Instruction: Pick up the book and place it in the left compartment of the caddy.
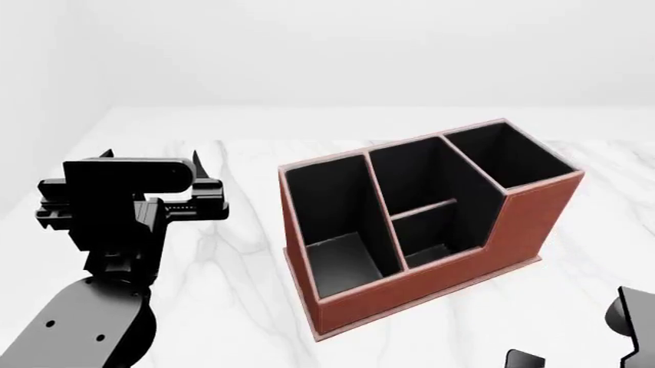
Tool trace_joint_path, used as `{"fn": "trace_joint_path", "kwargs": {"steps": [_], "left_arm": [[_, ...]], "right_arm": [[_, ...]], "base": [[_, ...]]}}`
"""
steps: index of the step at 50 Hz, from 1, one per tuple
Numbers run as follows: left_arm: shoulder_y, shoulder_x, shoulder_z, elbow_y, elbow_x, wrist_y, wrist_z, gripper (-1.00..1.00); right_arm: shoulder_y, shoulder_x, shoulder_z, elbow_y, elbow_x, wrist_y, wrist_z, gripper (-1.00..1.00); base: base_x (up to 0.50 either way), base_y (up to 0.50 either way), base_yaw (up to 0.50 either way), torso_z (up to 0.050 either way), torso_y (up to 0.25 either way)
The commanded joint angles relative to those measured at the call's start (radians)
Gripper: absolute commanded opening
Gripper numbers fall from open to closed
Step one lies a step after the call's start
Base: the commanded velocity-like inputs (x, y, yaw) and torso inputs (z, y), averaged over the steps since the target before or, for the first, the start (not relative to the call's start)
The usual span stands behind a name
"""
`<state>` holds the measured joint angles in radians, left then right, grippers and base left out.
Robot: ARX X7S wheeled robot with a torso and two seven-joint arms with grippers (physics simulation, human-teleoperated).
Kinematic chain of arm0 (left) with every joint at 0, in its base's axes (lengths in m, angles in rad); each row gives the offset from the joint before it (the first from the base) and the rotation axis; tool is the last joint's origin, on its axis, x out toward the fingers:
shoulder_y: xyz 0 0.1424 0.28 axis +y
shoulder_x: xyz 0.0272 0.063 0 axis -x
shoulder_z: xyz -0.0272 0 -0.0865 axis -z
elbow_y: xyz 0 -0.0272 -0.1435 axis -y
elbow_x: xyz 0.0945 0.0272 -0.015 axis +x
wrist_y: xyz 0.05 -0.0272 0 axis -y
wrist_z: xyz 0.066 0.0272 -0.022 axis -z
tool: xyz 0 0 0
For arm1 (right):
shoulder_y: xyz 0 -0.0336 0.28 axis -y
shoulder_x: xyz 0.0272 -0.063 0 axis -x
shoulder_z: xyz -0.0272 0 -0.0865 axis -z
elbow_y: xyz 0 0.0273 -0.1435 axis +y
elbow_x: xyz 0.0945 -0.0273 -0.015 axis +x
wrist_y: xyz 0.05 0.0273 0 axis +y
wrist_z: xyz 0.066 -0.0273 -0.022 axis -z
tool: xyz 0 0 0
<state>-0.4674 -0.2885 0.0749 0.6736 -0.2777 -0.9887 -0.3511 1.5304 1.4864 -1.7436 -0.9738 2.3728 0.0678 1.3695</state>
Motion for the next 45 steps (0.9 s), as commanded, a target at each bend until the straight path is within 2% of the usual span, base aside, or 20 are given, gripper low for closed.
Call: {"fn": "trace_joint_path", "kwargs": {"steps": [1, 14, 33, 45], "left_arm": [[0.002, -0.001, 0.003, -0.012, -0.002, 0.011, -0.002, 1.0], [0.011, -0.004, 0.001, -0.015, -0.005, 0.021, -0.006, 1.0], [0.016, -0.01, -0.004, -0.009, -0.012, 0.021, -0.012, 1.0], [0.024, -0.011, 0.001, -0.011, -0.015, 0.03, -0.016, 1.0]], "right_arm": [[-0.089, 0.026, -0.065, 0.06, -0.105, -0.1, -0.072, 1.0], [-0.204, -0.014, -0.151, 0.135, -0.169, -0.21, -0.191, 1.0], [-0.31, -0.064, -0.221, 0.208, -0.188, -0.288, -0.283, 1.0], [-0.379, -0.163, -0.256, 0.288, -0.195, -0.323, -0.359, 1.0]], "base": [[0.0, 0.0, 0.0, 0.0, 0.0], [0.0, 0.0, 0.0, 0.0, 0.0], [0.0, 0.0, 0.0, 0.0, 0.0], [0.0, 0.0, 0.0, 0.0, 0.0]]}}
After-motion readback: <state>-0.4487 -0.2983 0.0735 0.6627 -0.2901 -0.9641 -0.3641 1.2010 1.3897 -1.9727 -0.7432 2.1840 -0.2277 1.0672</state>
